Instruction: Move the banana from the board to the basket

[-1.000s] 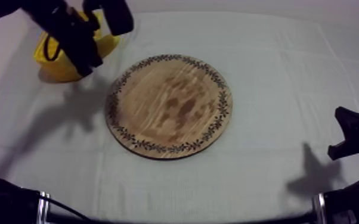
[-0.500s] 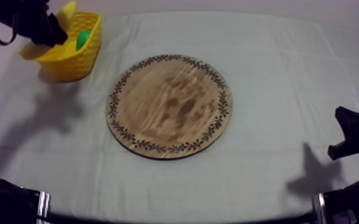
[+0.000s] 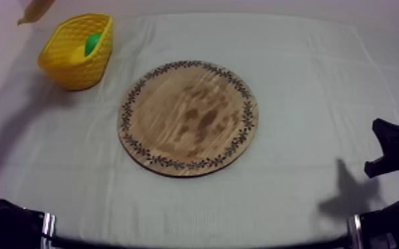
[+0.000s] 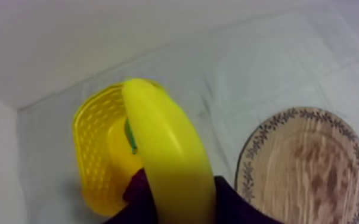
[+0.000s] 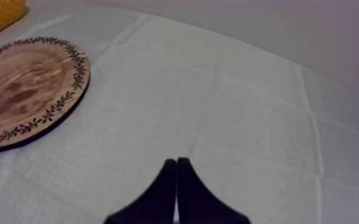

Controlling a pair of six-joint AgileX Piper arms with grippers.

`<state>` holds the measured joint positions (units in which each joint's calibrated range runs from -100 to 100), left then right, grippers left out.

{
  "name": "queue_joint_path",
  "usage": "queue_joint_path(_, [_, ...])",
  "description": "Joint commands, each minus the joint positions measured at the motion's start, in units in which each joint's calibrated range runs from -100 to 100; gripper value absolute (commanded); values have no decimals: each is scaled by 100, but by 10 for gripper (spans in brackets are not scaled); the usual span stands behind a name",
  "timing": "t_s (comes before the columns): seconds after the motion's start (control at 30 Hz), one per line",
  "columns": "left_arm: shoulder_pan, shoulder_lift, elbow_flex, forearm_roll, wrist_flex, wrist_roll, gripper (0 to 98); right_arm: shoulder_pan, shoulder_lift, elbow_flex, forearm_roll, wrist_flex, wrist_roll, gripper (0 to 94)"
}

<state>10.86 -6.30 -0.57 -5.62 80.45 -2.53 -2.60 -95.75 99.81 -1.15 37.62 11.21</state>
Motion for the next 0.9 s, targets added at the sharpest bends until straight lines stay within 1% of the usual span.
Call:
queue_joint_path(0.0, [-97,338,-346,2,-88,30,301,0,0,-3,0,4,0,3])
queue_joint_path(0.27, [-447,1346,-1257,-8,-629,168,288,0,0,-3,0,4,0,3])
queue_joint_path(0.37, [-547,1710,-1476,-60,-885,220,269,0,0,-3,0,4,0,3])
queue_joint_path(0.47, [-617,2072,-1621,-106,-1013,252,264,0,0,-3,0,4,0,3])
queue_joint_path(0.63, [-695,2659,-1751,-111,-1037,287,265,0,0,-3,0,4,0,3])
queue_joint_path(0.87, [-699,3294,-1788,-76,-760,283,288,0,0,-3,0,4,0,3])
